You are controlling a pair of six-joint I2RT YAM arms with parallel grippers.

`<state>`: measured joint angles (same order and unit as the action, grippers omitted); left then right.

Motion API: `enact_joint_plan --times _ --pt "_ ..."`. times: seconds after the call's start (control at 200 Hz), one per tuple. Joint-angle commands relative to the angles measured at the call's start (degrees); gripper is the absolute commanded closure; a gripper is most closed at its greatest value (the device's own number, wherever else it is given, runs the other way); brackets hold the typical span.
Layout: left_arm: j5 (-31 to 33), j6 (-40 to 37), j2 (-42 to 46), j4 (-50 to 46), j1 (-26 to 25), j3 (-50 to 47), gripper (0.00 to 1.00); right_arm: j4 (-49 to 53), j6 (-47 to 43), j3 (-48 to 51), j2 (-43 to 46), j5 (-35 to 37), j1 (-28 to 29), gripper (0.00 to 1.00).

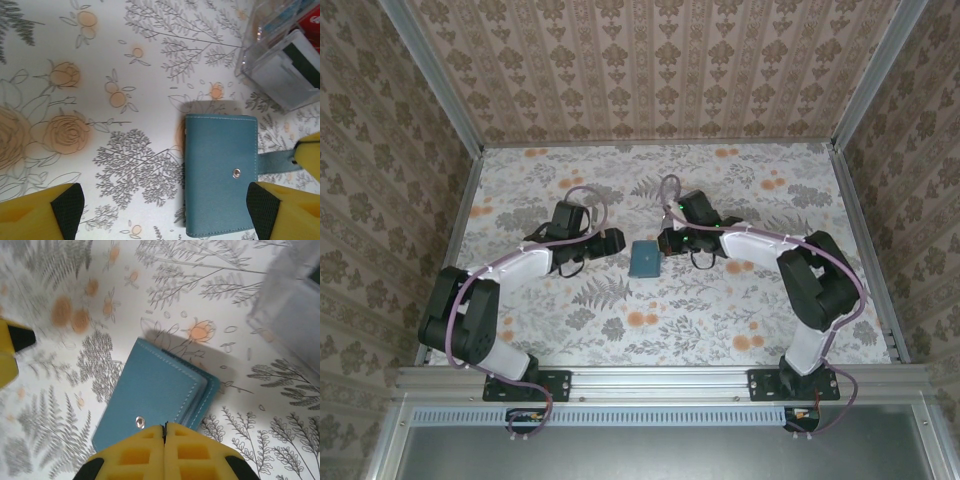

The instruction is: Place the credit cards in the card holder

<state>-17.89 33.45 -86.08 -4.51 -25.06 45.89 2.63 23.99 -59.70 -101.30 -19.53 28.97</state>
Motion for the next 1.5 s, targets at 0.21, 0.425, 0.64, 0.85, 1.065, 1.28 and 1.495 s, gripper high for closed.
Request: enact_joint_plan --times 0.21,0.425,0.64,0.85,1.065,1.28,1.495 --pt "-4.70 -2.39 -0.77 0.63 -4.67 3.20 0.15 -14.54 11.01 3.81 4.97 -10.86 -0.93 1.00" --pt "-2.98 -2.69 -4.19 0.29 -6.40 5.30 0.16 -16.28 12.67 4.16 4.38 -12.42 -1.01 1.00" --pt "-2.16 -2.53 -6.68 0.63 -6.39 5.53 0.23 -17.46 13.67 5.51 5.08 -12.86 -1.54 1.00" --pt "-3.72 -1.48 -7.07 2.29 -6.49 5.69 0.18 -18.19 14.19 5.76 5.76 -13.52 -1.55 1.00" --pt "-3.82 -0.84 -7.92 3.33 -6.93 5.86 0.20 -19.42 15.47 5.81 5.82 -14.30 -1.55 1.00" --pt "-3.99 -0.58 -9.13 4.29 -6.85 5.00 0.34 -18.92 15.31 5.85 6.23 -14.16 -1.55 1.00" --pt "-3.61 -1.53 -8.30 2.80 -6.07 4.96 0.54 -18.09 15.04 6.94 6.32 -13.20 -2.33 1.00"
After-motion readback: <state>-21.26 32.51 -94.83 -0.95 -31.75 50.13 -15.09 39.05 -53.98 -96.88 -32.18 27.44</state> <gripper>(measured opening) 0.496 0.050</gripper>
